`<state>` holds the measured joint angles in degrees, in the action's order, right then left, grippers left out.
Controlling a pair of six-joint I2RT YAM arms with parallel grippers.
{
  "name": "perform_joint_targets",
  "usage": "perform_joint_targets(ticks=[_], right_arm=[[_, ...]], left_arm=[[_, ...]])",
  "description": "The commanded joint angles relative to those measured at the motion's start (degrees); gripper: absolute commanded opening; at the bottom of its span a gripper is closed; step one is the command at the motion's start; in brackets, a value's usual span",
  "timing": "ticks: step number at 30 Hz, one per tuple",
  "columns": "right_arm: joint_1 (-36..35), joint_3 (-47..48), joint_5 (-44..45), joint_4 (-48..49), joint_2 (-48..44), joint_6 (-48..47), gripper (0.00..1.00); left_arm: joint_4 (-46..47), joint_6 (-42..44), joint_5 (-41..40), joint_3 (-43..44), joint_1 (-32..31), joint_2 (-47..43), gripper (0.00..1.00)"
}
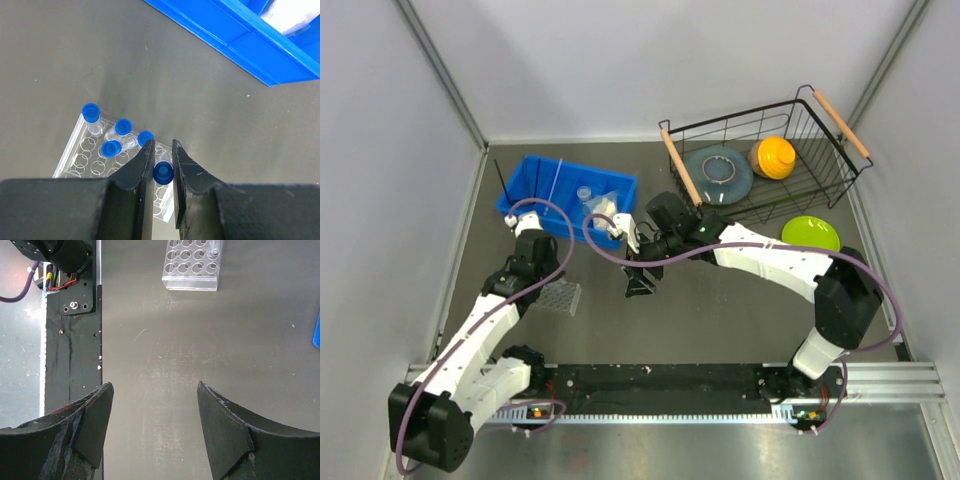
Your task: Organize the chemistry lab equipment
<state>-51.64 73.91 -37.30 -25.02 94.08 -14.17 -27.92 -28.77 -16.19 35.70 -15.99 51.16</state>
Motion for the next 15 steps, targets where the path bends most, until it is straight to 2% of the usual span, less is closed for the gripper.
perform_joint_targets(ticks=[1,15], right_arm=[[-0.22,2.12,-0.32,0.67,-2.41,-1.29,0.68],[-0.22,2.2,-0.32,0.58,-2.33,-1.3,0.69]], left_arm=[[3.93,1.35,-0.87,-1.16,-0.01,1.14,0.09],[4.19,1.44,-0.16,-3.01,-0.27,2.46,0.13]])
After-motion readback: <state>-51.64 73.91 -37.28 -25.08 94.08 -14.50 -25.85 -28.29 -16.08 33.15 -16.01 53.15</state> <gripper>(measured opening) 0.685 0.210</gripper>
